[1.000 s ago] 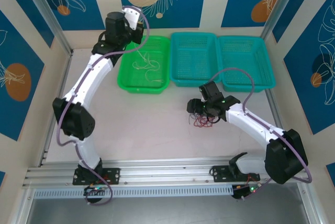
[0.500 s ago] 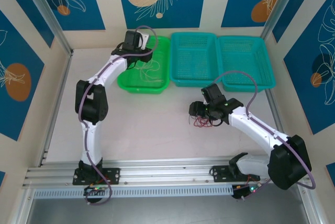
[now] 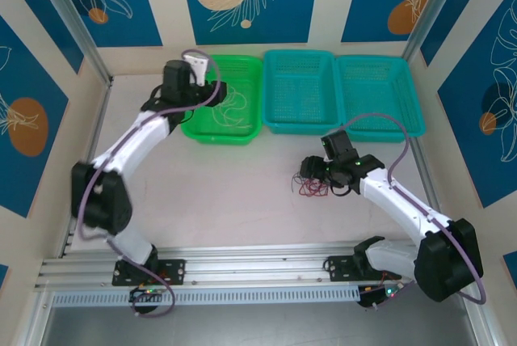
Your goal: Untangle the cables
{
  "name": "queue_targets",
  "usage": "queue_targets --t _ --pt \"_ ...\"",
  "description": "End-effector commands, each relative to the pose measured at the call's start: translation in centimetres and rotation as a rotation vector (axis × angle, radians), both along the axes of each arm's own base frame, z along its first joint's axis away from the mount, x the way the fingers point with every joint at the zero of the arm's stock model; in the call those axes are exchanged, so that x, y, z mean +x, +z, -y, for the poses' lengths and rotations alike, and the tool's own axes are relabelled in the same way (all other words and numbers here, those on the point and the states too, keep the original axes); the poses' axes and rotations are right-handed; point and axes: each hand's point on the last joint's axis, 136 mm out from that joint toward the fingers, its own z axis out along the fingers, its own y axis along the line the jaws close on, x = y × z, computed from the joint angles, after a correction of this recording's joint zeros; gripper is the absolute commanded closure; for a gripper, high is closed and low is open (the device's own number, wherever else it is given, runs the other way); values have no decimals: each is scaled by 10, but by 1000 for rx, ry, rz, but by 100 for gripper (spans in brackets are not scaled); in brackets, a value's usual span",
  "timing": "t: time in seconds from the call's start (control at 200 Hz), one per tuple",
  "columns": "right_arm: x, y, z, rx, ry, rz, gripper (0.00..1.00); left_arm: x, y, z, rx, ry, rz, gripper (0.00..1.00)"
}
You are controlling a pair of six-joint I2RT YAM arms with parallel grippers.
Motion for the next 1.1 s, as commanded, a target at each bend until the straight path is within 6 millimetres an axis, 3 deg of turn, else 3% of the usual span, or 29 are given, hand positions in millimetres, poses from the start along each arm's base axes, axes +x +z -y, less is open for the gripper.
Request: queue_targets --t 0.0,0.085,0.17,0.34,0.5,0.62,0.705,0.865,0.945,1.01,1.095 --pt "0 -5 8 27 -16 1 26 -49 46 28 -172 -102 128 38" --pt "6 -11 11 53 -27 -23 25 -89 43 45 -171 -157 152 37" --pt "12 -16 6 79 -18 -41 24 -123 24 64 -147 -224 146 36" --pt "27 -33 -11 127 19 -102 27 -169 -16 98 -114 -379 118 35" --pt "30 -51 -36 101 109 -152 57 -189 -57 102 -53 -436 55 33" --pt "22 -57 -62 76 198 -165 88 -194 -88 89 33 -411 -5 32" --pt "14 -58 -80 11 280 -150 100 -193 -106 75 108 -359 -54 32" --pt "0 -39 -129 -46 494 -25 98 -199 -130 62 179 -338 -128 31" --pt "-3 -24 -145 -39 566 35 79 -203 -139 59 179 -333 -158 31" --pt "-2 -11 -146 -56 576 77 62 -208 -144 61 164 -359 -176 31" --pt "2 1 -139 -63 555 100 55 -216 -149 70 142 -418 -206 31"
